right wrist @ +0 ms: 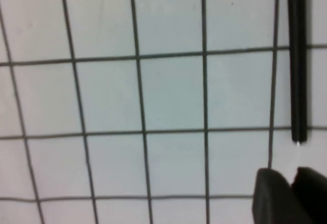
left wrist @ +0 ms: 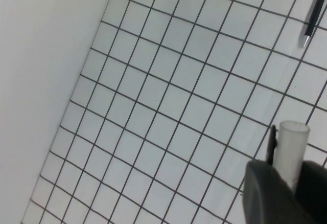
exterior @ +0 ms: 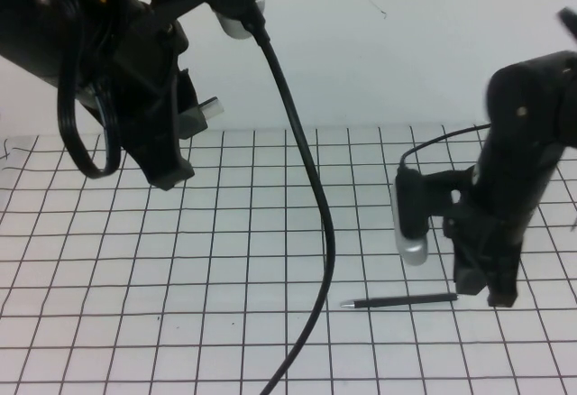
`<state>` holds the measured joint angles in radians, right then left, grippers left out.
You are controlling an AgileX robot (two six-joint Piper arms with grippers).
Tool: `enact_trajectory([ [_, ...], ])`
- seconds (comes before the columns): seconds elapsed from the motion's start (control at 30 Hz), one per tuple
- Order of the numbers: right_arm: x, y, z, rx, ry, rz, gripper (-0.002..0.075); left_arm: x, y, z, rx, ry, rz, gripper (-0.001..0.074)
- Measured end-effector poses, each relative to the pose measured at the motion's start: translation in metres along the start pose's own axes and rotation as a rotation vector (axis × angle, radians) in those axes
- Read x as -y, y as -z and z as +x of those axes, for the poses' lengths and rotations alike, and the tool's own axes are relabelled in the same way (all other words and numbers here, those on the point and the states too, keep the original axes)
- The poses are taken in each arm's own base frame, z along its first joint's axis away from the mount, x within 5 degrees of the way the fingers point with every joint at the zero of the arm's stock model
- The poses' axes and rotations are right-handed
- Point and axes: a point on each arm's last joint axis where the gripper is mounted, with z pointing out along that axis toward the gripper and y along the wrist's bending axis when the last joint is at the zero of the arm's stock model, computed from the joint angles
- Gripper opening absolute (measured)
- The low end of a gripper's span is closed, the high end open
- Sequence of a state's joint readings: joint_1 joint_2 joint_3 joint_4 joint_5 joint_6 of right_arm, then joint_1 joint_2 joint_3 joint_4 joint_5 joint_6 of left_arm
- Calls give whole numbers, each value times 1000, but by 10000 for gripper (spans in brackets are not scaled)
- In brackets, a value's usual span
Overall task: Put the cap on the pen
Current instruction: Put the cap on the pen
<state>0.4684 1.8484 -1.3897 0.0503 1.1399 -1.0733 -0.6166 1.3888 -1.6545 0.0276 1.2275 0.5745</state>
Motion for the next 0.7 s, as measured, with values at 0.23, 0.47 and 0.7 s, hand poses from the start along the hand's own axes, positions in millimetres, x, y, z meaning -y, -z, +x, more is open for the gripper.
enact_trajectory([
  [0.23,16,-27,-3,-32,44,38,379,1,2,0,7,22,4,76],
  [0.47,23,-44,-7,-11,92,62,347,3,2,-2,27,24,34,76],
  [0.7,26,-55,-8,-14,104,54,347,3,2,-2,27,20,34,76],
])
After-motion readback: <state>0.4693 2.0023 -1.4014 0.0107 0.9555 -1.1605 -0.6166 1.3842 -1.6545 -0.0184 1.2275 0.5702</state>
